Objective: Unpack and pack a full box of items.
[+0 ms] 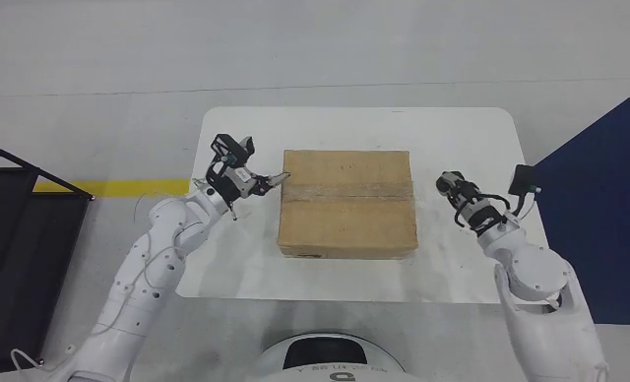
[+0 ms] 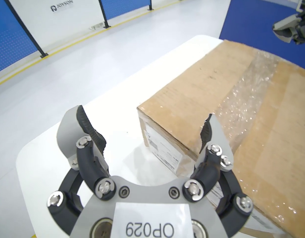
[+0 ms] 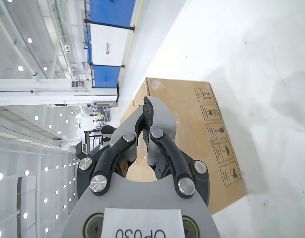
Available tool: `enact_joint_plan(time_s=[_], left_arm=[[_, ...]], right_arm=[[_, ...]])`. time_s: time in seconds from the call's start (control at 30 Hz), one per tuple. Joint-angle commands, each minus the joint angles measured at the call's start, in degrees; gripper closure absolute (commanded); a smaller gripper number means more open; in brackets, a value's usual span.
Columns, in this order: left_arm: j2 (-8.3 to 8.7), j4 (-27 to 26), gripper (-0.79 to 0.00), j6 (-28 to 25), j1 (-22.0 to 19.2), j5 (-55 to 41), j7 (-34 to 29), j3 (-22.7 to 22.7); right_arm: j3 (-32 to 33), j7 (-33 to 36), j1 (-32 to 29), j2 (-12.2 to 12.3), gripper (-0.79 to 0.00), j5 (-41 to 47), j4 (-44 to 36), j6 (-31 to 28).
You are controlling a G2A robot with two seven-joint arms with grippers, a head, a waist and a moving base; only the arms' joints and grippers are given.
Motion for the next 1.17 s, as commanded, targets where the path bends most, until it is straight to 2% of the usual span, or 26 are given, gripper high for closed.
enact_joint_plan(time_s=[0.0,0.13,0.23,0.27,0.37,0.4,0.47,0.6,0.7,0.77,1.13], left_arm=[[0.04,2.1,-0.785,0.7,-0.4,-1.8,0.7,-1.4],[-0.06,6.9,-0.785,1.1,-1.7,-4.8,2.6,-2.9],[-0.16,10.6,-0.785,1.4,-2.0,-7.9,4.1,-4.1],[-0.18,11.3,-0.785,1.5,-2.0,-8.5,4.1,-4.3],[-0.18,11.3,-0.785,1.5,-2.0,-8.5,4.1,-4.3],[-0.18,11.5,-0.784,1.5,-2.0,-8.6,4.1,-4.3],[-0.18,11.4,-0.785,1.5,-2.0,-8.5,4.1,-4.3],[-0.18,11.3,-0.784,1.5,-2.0,-8.5,4.1,-4.3],[-0.18,11.3,-0.785,1.5,-2.0,-8.5,4.1,-4.3],[-0.17,11.3,-0.785,1.5,-2.0,-8.5,4.1,-4.3],[-0.18,11.3,-0.785,1.5,-2.0,-8.5,4.1,-4.3]], right_arm=[[-0.6,-0.8,0.9,-0.1,0.0,0.3,2.6,-5.4],[-2.6,-4.2,3.9,-0.5,0.0,-0.5,9.2,-11.9],[-4.7,-3.4,6.9,-0.8,0.0,2.1,15.1,-15.4],[-5.4,-2.9,7.8,-0.9,-0.08,3.1,16.9,-17.2],[-6.7,-1.4,8.9,-1.1,-0.508,4.2,19.5,-19.4],[-6.7,-1.4,8.9,-1.1,-0.013,4.3,19.6,-19.5],[-6.8,-1.3,9.0,-1.1,-0.084,4.3,19.7,-19.6],[-6.7,-1.4,8.9,-1.1,-0.359,4.2,19.5,-19.4],[-6.7,-1.4,8.9,-1.1,-0.484,4.2,19.5,-19.4],[-6.7,-1.4,8.9,-1.1,-0.505,4.2,19.5,-19.4],[-6.7,-1.4,8.9,-1.1,-0.505,4.2,19.5,-19.4]])
